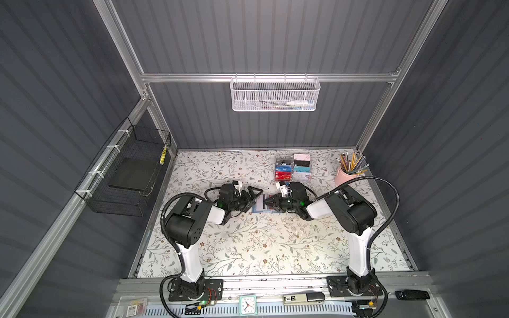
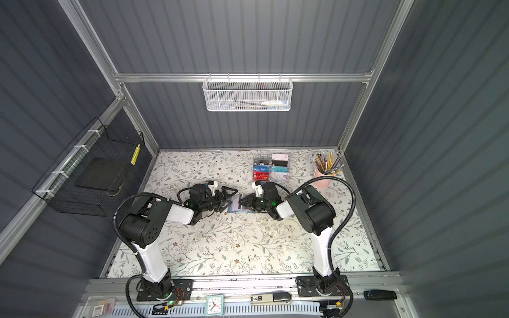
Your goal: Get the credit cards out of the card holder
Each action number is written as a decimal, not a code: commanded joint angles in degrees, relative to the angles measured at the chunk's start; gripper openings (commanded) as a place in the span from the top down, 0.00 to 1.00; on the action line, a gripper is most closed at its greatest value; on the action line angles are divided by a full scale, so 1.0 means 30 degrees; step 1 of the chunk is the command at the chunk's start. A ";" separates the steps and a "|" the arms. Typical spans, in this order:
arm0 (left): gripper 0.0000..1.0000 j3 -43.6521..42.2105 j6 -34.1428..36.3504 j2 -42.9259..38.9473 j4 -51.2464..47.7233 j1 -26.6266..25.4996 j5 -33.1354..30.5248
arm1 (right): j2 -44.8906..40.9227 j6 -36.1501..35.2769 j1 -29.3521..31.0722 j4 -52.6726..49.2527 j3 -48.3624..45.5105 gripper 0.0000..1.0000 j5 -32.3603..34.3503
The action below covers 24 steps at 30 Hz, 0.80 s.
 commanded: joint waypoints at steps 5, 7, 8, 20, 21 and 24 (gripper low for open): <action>0.00 -0.0924 -0.0002 0.1145 -0.2198 -0.0131 -0.0004 | -0.0717 -0.0561 -0.0438 0.0316 -0.0237 0.89 -0.0488; 0.00 -0.0953 -0.0004 0.1153 -0.2154 -0.0131 -0.0043 | -0.0691 -0.0533 -0.0502 0.0326 -0.0180 0.92 -0.0605; 0.00 -0.0953 -0.0002 0.1188 -0.2139 -0.0131 -0.0021 | -0.0688 -0.0532 -0.0509 0.0312 -0.0164 0.92 -0.0623; 0.00 -0.1080 0.0009 0.1352 -0.2007 -0.0113 0.0008 | -0.1065 -0.0770 -0.0910 0.0006 -0.0233 0.94 -0.1041; 0.00 -0.1096 -0.0001 0.1405 -0.1970 -0.0105 -0.0006 | -0.1054 -0.0751 -0.0985 0.0019 -0.0230 0.94 -0.1164; 0.00 -0.1182 -0.0030 0.1405 -0.1876 -0.0102 -0.0002 | -0.1097 -0.0635 -0.1233 0.0146 -0.0317 0.94 -0.1353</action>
